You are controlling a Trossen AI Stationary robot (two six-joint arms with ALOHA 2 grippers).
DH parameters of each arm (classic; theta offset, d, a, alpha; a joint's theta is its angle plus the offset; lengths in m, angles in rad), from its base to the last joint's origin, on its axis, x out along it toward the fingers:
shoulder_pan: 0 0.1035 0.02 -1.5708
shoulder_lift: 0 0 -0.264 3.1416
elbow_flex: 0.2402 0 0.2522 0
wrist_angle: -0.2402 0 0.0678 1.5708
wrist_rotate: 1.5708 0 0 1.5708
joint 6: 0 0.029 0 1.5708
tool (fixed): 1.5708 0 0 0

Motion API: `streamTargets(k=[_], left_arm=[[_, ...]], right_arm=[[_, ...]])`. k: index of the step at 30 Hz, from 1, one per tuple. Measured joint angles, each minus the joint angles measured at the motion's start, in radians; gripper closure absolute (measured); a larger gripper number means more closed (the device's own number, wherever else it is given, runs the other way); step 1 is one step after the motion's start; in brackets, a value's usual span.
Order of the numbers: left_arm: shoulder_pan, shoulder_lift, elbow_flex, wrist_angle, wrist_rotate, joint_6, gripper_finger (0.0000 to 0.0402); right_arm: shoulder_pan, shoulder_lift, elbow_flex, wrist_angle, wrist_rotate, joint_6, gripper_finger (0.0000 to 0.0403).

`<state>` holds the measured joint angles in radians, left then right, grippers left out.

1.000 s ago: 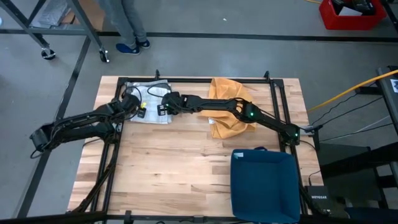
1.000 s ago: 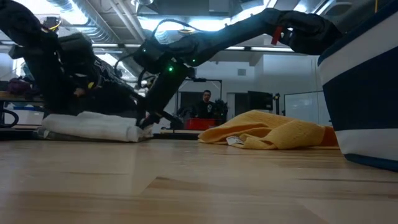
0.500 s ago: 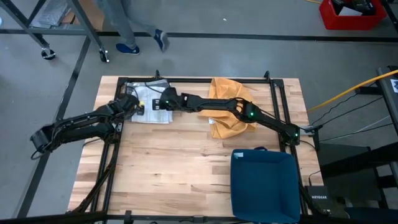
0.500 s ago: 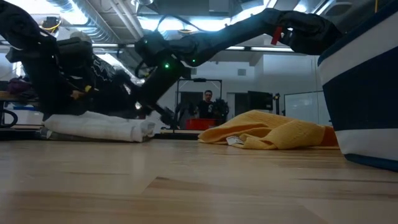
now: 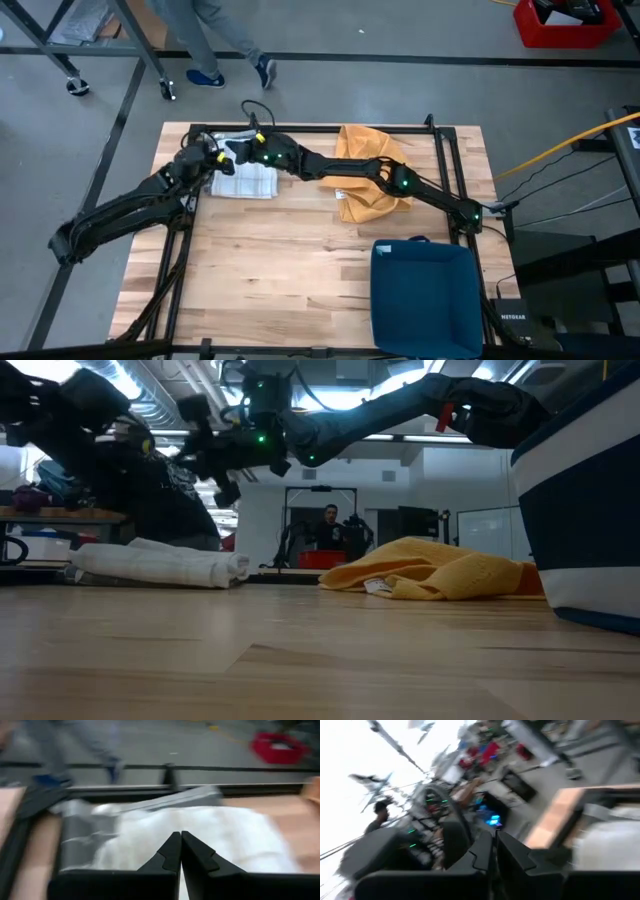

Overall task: Fold towel
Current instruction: Fold the yellow towel

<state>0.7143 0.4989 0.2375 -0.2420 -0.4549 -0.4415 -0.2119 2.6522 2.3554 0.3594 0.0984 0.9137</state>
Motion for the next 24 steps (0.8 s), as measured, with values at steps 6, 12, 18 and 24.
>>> streamTargets(k=[6, 12, 18, 24], left_arm=[[0.0, -0.097, 0.0, -0.012, 0.197, 0.073, 0.0399], [-0.001, -0.145, 0.0, -0.01, 0.355, 0.111, 0.0399], [-0.001, -0.185, 0.0, -0.008, 0.543, 0.19, 0.0399], [-0.001, -0.199, 0.0, -0.01, 0.612, 0.186, 0.0399]], right_arm=[[-0.009, 0.0, 0.0, 0.144, -0.218, -0.054, 0.0375], [-0.021, 0.0, 0.0, 0.315, -0.365, 0.012, 0.0375], [-0.026, -0.043, 0.001, 0.371, -0.407, 0.03, 0.0375], [-0.048, -0.147, 0.0, 0.338, -0.494, -0.006, 0.0375]])
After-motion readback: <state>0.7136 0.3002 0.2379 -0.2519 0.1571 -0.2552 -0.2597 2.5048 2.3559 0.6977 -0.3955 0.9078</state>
